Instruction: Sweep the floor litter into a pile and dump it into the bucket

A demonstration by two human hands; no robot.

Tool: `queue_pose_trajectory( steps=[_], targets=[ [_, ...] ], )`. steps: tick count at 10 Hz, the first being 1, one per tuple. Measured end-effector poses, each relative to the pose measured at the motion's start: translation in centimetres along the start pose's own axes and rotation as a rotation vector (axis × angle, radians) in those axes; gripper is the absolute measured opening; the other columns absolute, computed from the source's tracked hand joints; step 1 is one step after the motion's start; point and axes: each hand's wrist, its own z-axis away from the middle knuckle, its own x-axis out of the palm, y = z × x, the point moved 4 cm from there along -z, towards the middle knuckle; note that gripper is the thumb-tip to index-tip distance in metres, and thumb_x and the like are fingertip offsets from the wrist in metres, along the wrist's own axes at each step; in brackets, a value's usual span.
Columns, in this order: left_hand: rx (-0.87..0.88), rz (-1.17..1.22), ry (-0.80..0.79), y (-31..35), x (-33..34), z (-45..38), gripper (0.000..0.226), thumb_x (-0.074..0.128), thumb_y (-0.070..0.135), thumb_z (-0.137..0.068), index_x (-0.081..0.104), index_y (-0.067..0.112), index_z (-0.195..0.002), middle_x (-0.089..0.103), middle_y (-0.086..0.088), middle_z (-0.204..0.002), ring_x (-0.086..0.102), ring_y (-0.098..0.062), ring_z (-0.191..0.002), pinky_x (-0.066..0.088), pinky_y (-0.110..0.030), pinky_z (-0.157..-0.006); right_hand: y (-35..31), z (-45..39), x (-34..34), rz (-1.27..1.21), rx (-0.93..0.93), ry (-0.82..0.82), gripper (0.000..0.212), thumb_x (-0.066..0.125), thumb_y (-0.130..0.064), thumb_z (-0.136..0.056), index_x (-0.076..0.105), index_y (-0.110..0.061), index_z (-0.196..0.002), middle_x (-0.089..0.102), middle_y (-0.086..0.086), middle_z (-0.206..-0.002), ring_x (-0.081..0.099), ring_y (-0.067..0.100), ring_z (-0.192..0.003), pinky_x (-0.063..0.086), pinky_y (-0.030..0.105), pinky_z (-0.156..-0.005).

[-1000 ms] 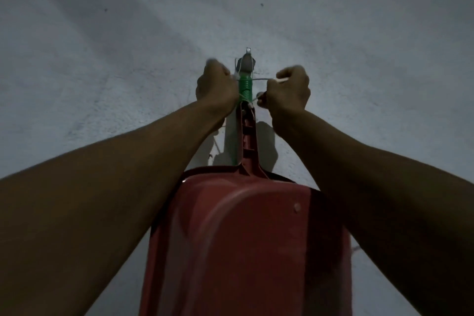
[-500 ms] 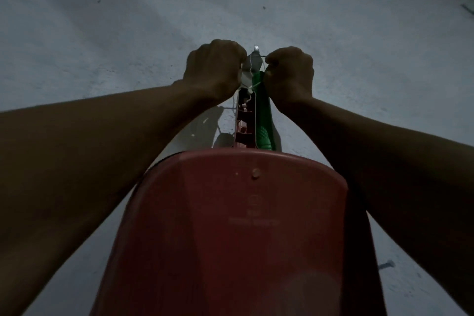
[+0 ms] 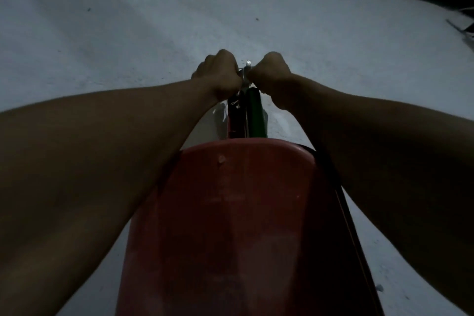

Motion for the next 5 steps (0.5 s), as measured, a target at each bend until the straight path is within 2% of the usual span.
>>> queue_pose_trajectory(
  steps=[1,2,3,4,5],
  targets=[
    [-0.01,0.086,0.01,-0.4,0.1,0.7,0.034,0.064,0.005,-0.077,0.072,0.012,-0.11,0.069,-0.013,-0.109,0.064,-0.031,-0.099,0.055,-0.041,-0.085,1.2,1.3,-0.5,-0.097,-0.011,0.008,0.018,0.059,-0.005,-0.088,0.055,0.0,-0.071,0.048,0.007,-0.066,0.041,0.012,-0.052,0.033,0.015,-0.044],
    [-0.039,0.13,0.001,0.0,0.1,1.9,0.031,0.064,0.004,-0.078,0.072,0.012,-0.107,0.07,-0.012,-0.105,0.065,-0.03,-0.096,0.055,-0.04,-0.084,1.8,2.8,-0.5,-0.179,-0.034,-0.012,0.027,0.059,-0.012,-0.091,0.068,0.013,-0.09,0.057,0.015,-0.075,0.05,0.018,-0.061,0.042,0.032,-0.061],
    [-0.052,0.154,0.002,0.5,-0.3,3.1,0.022,0.059,0.006,-0.081,0.07,0.017,-0.097,0.068,-0.01,-0.099,0.064,-0.032,-0.094,0.055,-0.044,-0.085,2.0,3.9,-0.5,-0.196,-0.055,-0.056,0.025,0.054,-0.013,-0.092,0.068,0.007,-0.087,0.055,0.014,-0.076,0.052,0.022,-0.07,0.042,0.035,-0.063],
    [-0.08,0.143,-0.012,0.9,-1.5,5.1,0.017,0.054,0.007,-0.086,0.061,0.022,-0.083,0.061,-0.009,-0.093,0.065,-0.035,-0.088,0.055,-0.048,-0.084,2.2,5.5,-1.1,-0.2,-0.061,-0.133,0.017,0.049,-0.009,-0.091,0.061,-0.001,-0.083,0.05,0.012,-0.078,0.047,0.022,-0.073,0.039,0.036,-0.065],
    [-0.11,0.084,-0.049,1.5,-2.7,6.8,0.025,0.055,0.01,-0.087,0.067,0.017,-0.109,0.065,-0.015,-0.105,0.064,-0.037,-0.097,0.054,-0.047,-0.089,3.0,7.1,-2.3,-0.158,-0.049,-0.163,0.031,0.048,-0.016,-0.094,0.061,0.012,-0.097,0.054,0.019,-0.084,0.052,0.028,-0.077,0.044,0.04,-0.07]
  ],
)
